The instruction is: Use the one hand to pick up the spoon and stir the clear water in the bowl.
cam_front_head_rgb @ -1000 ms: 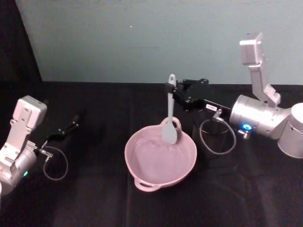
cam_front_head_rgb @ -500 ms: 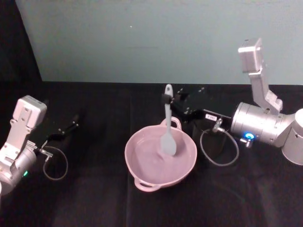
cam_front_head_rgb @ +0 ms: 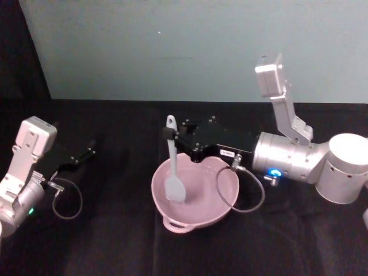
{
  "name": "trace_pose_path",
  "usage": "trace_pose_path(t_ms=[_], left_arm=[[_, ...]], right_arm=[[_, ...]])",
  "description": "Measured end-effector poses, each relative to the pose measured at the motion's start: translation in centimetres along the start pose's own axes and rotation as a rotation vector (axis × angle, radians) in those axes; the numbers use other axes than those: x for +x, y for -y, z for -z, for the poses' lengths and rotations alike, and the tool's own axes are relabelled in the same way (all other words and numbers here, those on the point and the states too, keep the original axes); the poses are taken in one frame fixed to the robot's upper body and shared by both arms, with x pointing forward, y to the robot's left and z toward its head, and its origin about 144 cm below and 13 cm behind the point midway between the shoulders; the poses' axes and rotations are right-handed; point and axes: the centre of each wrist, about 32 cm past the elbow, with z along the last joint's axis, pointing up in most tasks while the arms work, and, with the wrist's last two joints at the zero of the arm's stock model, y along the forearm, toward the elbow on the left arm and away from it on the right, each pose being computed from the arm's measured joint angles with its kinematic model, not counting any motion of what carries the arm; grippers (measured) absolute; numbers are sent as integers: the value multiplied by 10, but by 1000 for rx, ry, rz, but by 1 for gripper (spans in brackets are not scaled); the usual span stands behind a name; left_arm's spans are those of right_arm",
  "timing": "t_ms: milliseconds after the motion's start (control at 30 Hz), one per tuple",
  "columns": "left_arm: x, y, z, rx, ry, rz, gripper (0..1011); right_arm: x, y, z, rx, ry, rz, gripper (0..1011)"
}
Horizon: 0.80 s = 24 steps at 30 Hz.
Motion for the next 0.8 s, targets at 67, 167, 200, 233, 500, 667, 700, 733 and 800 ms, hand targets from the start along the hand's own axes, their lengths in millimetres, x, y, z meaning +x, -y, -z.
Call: trace_pose_path(t_ms=[67, 167, 200, 233, 500, 667, 700, 733, 800], left_arm=[[0, 0, 0, 0, 0, 0, 1005], [0, 0, 0, 0, 0, 0, 1005], [0, 0, 0, 0, 0, 0, 1005], [0, 0, 0, 0, 0, 0, 1005], [0, 0, 0, 0, 0, 0, 1005], [0, 0, 0, 0, 0, 0, 1005], [0, 0, 0, 0, 0, 0, 1005], [0, 0, 0, 0, 0, 0, 1005], [0, 0, 0, 0, 0, 0, 1005]], right_arm=[[3, -3, 1, -1, -4, 0, 134], [12, -9, 3, 1, -10, 9, 134], [12, -9, 3, 1, -10, 9, 134], [17, -10, 5, -1, -15, 17, 134], [42, 3, 10, -1, -24, 104, 134], [48, 18, 10, -2, -21, 151, 134], [49, 23, 10, -2, -18, 164, 134], [49, 25, 9, -2, -16, 170, 134], [48, 32, 9, -5, -13, 180, 134]])
